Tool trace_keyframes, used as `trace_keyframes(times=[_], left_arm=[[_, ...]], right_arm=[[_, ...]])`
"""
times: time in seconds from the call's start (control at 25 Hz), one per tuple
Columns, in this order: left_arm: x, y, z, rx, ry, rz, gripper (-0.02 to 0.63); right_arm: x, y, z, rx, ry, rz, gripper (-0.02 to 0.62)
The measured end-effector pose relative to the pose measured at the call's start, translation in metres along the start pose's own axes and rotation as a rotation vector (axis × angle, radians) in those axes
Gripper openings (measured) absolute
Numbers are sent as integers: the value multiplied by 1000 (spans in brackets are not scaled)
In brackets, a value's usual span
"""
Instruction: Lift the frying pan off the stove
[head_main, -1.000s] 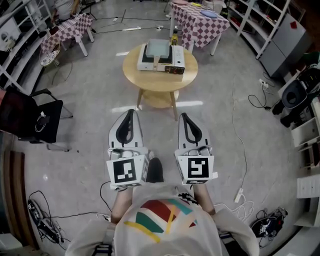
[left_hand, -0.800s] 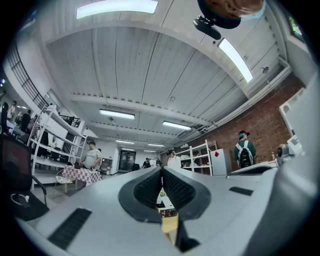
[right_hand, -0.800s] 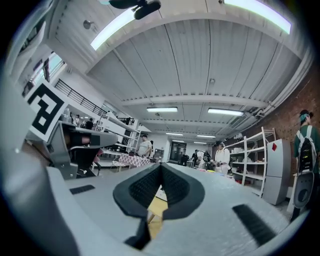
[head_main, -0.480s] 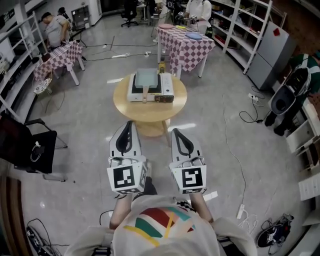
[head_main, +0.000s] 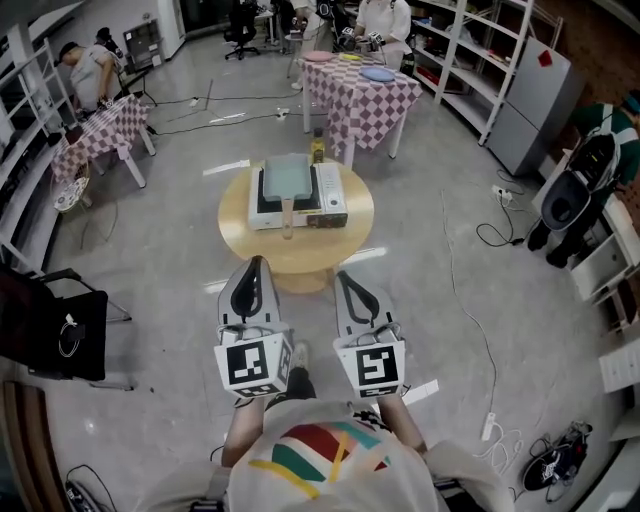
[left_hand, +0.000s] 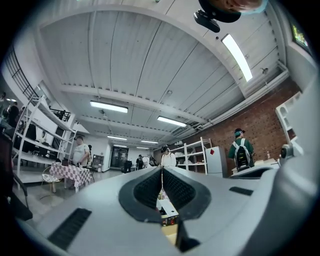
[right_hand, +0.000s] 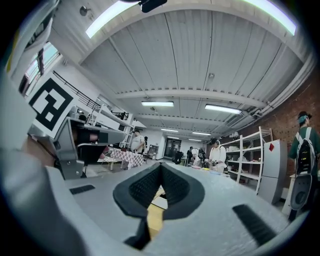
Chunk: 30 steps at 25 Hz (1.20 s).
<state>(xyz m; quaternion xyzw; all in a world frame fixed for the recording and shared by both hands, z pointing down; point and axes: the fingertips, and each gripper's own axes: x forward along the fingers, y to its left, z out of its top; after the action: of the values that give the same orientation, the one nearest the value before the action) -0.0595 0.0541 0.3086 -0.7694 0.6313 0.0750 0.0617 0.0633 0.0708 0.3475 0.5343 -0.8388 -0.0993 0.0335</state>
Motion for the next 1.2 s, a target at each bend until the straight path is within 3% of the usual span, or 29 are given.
trace_keyframes(times=[0.32,0.8,1.2], left_arm=[[64,45,-24,51,29,8,6],[179,114,-65,59,72,-7,6],[259,147,-100,28,107,-43,6]], right_arm=[[73,-33,-14,18,30,-92,-2],[188,-81,-34,10,78,-196,-2],[269,-96,-60,18,123,-211,-2]])
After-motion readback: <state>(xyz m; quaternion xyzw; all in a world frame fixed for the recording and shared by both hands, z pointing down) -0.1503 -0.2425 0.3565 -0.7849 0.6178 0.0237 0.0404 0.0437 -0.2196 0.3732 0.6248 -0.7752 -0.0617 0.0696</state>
